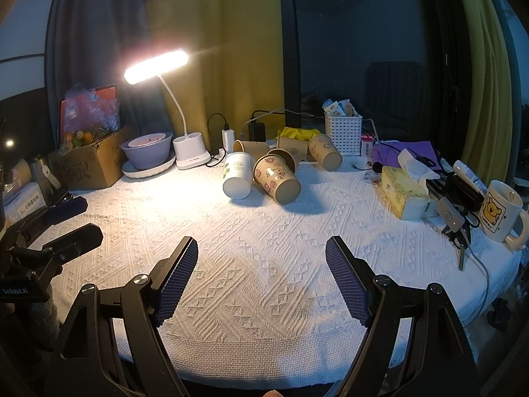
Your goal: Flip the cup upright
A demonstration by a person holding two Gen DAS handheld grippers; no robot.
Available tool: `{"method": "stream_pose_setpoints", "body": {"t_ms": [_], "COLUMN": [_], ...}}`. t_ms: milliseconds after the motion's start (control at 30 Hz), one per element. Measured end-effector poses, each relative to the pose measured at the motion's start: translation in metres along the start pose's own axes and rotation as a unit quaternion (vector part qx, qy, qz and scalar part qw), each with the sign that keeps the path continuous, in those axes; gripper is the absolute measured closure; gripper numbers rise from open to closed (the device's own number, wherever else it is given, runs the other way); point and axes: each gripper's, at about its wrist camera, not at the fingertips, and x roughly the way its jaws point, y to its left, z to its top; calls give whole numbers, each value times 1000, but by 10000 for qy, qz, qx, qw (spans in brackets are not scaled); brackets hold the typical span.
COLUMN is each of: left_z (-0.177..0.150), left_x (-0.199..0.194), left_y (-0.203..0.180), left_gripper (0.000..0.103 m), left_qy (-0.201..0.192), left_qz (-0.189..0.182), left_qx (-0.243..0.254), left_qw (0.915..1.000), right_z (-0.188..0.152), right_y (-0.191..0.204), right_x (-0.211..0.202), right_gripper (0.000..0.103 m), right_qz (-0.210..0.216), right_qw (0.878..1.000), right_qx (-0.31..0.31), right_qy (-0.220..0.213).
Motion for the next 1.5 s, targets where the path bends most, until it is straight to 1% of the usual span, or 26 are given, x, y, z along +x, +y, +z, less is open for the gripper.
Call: {"method": "stream_pose_setpoints", "body": {"t_ms": [833,1133,1233,1333,1433,1500], "left_z": [-2,-6,-3,3,17,28], "left_x": [0,6,12,21,36,49], "left_y": [-2,-4,-4,-6,-15,-19], "left_gripper": [9,9,9,9,9,9], "left_qy": [9,104,169,205,178,228], "left_qz": [-4,-19,17,66,-19,-158], "left_qx": [-6,26,144,382,931,1167], "left_qw": [10000,9999,9998,9990,9955,9928], "right_z": [-1,-1,-3,1,5,9], "right_y": [-1,1,-5,-11,-18,-26], "right_x": [1,1,8,21,35,48], "right_gripper": [21,21,21,21,21,21], "right_qz": [10,26,33,2,-96,-182], "right_qw": [10000,10000,10000,9999,9996,9993], "right_qx": [22,35,31,48,95,174], "right_qy": [0,34,76,130,228,286]}}
